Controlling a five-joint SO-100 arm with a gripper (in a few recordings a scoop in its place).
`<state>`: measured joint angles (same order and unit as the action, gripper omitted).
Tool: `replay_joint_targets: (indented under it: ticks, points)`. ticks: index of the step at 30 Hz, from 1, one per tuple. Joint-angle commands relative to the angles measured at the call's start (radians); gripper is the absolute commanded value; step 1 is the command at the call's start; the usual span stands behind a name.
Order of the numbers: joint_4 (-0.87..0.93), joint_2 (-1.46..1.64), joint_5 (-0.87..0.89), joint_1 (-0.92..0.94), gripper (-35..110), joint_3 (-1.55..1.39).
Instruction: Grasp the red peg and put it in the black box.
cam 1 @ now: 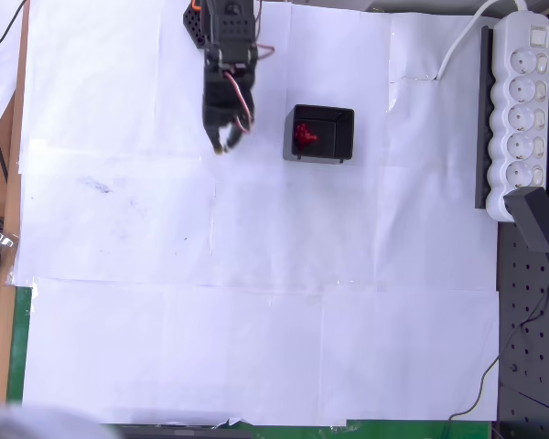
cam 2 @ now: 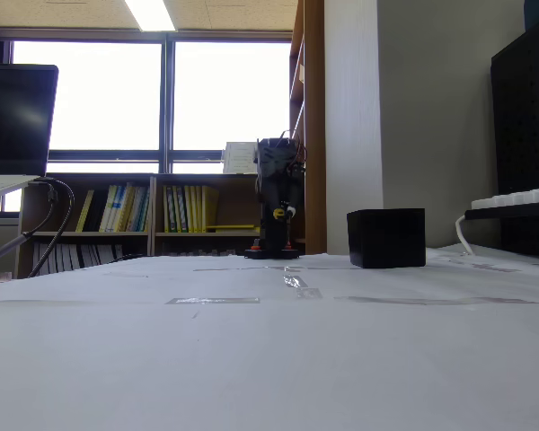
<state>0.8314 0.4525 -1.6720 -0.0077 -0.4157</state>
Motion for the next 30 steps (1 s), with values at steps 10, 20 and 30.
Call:
replay_joint_targets:
  ticks: [10, 20, 30]
  points:
    - [0.141, -0.488, -0.086, 0.095, 0, 0.339]
    - [0.328, -0.644, 0.031, 0.058, 0, 0.476]
    - [0.591, -0.676, 0.087, 0.031, 0, 0.476]
